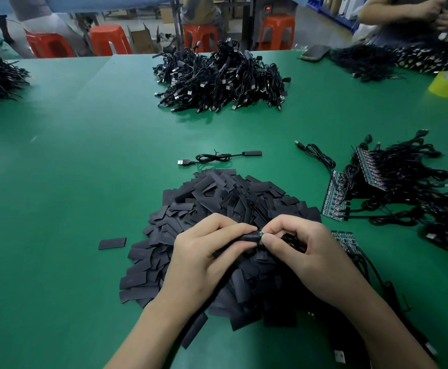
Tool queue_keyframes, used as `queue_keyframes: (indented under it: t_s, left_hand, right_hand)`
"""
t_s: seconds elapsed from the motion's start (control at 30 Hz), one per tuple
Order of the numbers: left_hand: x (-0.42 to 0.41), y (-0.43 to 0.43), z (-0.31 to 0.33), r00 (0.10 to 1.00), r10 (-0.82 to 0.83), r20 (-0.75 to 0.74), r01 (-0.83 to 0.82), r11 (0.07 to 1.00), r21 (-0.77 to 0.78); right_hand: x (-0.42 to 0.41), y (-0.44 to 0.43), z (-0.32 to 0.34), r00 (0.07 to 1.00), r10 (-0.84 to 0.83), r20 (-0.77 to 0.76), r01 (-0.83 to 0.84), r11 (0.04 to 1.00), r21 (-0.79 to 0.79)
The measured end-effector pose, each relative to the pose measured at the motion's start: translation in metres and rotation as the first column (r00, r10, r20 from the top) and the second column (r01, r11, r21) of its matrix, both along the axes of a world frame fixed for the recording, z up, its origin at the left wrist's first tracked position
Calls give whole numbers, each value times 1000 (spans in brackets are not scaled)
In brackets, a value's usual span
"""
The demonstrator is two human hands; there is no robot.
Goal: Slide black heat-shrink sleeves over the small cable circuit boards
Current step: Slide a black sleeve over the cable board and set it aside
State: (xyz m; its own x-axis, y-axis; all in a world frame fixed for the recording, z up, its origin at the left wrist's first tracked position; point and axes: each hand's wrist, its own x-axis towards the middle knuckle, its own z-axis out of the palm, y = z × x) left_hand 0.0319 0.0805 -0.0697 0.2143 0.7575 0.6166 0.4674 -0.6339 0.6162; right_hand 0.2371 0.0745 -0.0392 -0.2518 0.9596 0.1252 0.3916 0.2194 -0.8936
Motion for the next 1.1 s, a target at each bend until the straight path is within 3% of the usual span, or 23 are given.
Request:
queue_keyframes:
  t_s: [0.5,0.83,1.1]
  left_hand:
    - [-3,1,-2,993,-66,-99,71,996,52]
    - [-1,0,0,999,22,-46,-19,998,55]
    - [-1,-1,-3,997,-22,-72,26,998,54]
  right_hand:
    - [1,0,1,999,17,44,-14,998,-57]
    - [1,0,5,992,34,-125,-49,991,-123]
    - [-1,-1,3,994,66,-85,-77,989,-130]
